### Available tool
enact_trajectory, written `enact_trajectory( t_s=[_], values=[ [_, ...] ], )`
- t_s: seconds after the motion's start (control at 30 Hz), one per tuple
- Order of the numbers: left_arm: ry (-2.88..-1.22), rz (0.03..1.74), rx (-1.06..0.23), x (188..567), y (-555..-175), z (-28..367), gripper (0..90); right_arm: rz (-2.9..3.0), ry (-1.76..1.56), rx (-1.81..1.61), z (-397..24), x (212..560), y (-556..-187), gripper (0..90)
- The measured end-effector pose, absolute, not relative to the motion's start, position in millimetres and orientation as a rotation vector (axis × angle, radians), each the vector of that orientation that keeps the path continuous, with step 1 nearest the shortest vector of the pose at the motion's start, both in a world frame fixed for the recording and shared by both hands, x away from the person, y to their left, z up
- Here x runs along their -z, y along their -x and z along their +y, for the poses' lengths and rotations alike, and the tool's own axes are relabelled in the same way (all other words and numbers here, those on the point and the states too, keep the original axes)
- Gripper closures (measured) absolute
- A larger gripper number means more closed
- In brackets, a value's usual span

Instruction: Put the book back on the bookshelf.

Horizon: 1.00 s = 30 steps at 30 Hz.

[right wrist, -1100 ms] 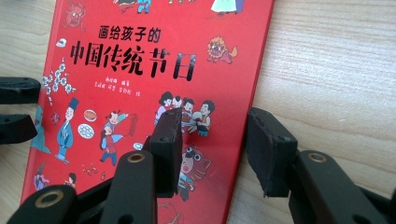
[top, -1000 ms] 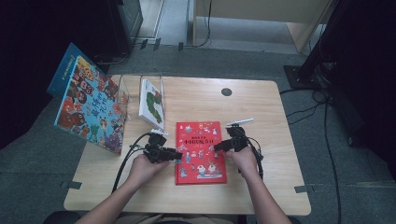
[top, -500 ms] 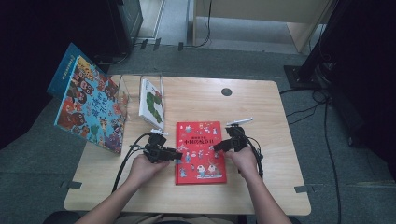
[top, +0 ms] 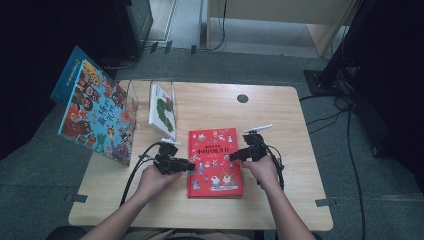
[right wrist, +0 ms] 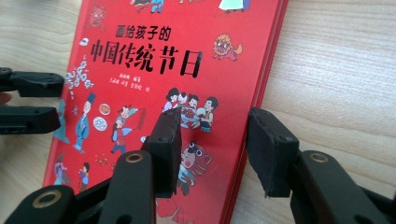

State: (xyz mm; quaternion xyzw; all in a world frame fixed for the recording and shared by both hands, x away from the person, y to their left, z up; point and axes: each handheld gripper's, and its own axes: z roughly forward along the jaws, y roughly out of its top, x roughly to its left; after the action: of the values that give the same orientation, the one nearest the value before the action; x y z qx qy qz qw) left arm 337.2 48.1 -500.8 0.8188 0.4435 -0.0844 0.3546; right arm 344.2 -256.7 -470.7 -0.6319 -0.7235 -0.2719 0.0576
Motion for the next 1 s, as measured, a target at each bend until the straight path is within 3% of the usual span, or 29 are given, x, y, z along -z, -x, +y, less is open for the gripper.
enact_trajectory(
  t_s=[0.4, 1.0],
  values=[
    [-2.116, 1.145, 0.225, 501, -338, 49, 52.5, -2.198, 1.886, 0.797, -254, 451, -347, 54.0],
    [-2.084, 1.167, 0.283, 501, -342, 50, 47.8, -2.188, 1.802, 0.843, -239, 411, -351, 58.7]
  ],
)
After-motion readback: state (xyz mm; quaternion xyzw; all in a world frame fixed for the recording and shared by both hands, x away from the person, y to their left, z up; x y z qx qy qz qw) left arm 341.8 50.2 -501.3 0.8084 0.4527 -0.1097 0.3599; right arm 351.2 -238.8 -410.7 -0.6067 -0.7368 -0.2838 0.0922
